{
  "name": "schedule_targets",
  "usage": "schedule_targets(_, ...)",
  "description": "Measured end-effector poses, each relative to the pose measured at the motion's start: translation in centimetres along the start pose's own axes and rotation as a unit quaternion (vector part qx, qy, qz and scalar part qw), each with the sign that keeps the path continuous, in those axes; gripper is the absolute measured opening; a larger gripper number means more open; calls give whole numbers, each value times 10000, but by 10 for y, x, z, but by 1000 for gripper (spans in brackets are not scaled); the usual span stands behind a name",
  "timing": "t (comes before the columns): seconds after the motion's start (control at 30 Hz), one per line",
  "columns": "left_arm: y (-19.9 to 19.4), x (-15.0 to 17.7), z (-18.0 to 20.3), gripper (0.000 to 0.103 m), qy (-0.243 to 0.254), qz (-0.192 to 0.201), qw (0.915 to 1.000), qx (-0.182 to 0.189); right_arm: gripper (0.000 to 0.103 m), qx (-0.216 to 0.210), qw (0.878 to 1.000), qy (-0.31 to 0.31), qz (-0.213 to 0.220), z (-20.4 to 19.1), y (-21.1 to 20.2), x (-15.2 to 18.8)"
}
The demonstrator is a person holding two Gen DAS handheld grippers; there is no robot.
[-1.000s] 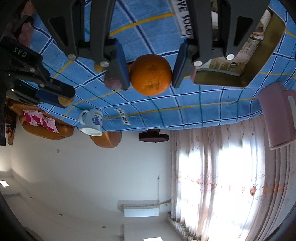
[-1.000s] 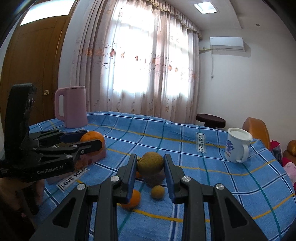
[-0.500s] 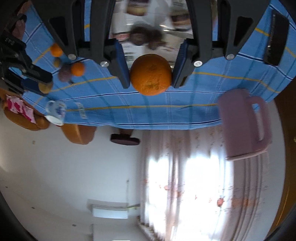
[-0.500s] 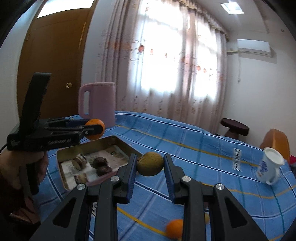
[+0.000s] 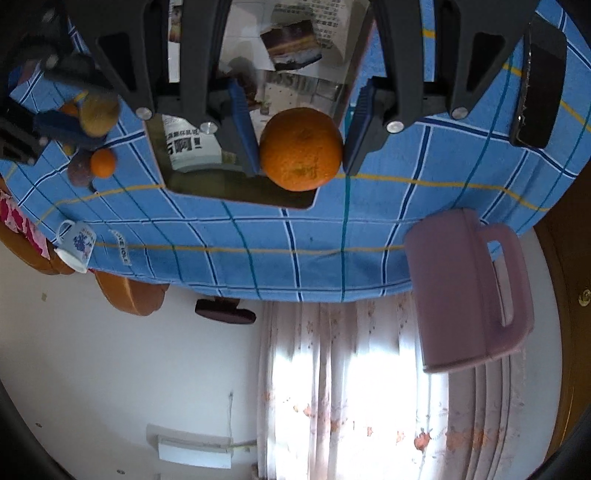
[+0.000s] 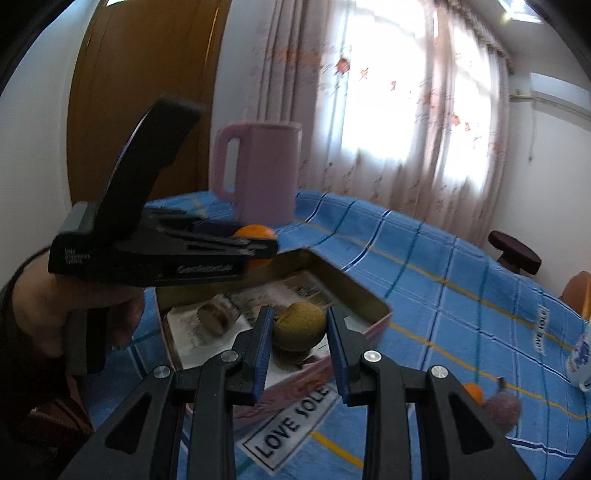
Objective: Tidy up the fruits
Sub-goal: 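Lower both fruits into the tin and open both grippers, then grasp the purple passion fruit with the right gripper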
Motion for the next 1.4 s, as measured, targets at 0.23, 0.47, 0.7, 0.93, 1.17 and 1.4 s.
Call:
schedule_targets(0.23,5,5,-5,49,-2,-67,10000,-71,31,-162,9990,-10,-413,-7,22,8)
schedule_targets(0.47,-15,-1,0,83,-123,338,9993,-52,47,42,9994,96,-315,0,11,11)
schedule_targets(0.7,-32,2,35,98,-105,578,9977,331,53,759,9962,369,-196,60,-43,38)
schedule_targets(0.93,-27,12,91,100,189,532,9964,631,58,1583,9780,1088,-808,145,-54,86)
schedule_targets(1.17,-12,17,123,100,391,344,9962,704,58,952,9758,1518,-1250,169,-21,104)
schedule_targets(1.4,-16,24,141,100,551,324,9946,818,51,947,9725,1700,-1278,175,-20,115)
Point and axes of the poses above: each gripper's, at about its wrist camera, not at the fingertips, and y roughly the way its jaws point, z to its right, x to its underside, the point moved 5 cm from there along y, roughly the way its jaws point, and after that the axes turned 10 degrees about -y, right-handed, at the moved point
